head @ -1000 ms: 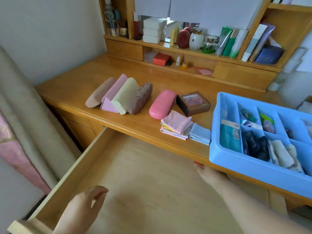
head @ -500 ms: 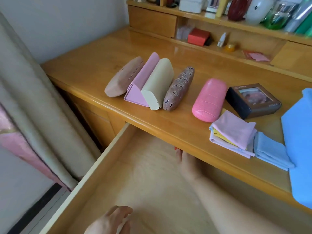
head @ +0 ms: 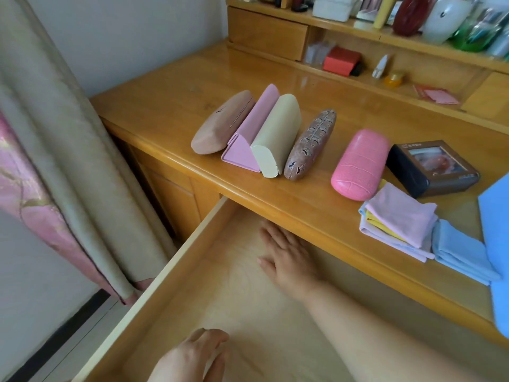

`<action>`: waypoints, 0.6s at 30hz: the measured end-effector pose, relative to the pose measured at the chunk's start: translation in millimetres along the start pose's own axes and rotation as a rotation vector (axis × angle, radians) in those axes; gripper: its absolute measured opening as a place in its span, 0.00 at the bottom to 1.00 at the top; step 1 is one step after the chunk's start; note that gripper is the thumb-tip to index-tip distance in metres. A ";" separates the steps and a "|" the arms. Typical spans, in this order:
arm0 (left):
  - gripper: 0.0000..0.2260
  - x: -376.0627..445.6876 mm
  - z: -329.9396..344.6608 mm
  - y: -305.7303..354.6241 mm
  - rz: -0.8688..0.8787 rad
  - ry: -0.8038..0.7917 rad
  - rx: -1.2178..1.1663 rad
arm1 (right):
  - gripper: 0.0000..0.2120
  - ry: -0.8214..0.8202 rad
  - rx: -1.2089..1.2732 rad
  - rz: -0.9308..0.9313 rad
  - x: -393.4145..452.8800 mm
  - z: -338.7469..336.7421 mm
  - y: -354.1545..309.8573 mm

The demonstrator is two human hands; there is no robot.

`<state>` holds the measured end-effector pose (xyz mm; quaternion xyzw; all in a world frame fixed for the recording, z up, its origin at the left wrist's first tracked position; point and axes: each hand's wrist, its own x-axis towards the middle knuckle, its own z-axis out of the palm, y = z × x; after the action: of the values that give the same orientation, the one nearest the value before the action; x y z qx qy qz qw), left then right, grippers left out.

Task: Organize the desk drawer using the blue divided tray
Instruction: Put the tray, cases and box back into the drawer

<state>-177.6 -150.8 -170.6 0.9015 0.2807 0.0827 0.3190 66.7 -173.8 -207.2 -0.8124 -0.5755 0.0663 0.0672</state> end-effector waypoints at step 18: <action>0.06 12.2 52.6 78.6 -0.124 -0.107 0.079 | 0.07 0.242 0.493 0.388 -228.4 -22.8 25.1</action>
<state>-114.6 -222.0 -163.2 0.8973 0.3216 0.0032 0.3024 19.1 -398.4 -182.5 -0.8680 -0.3648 0.1182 0.3156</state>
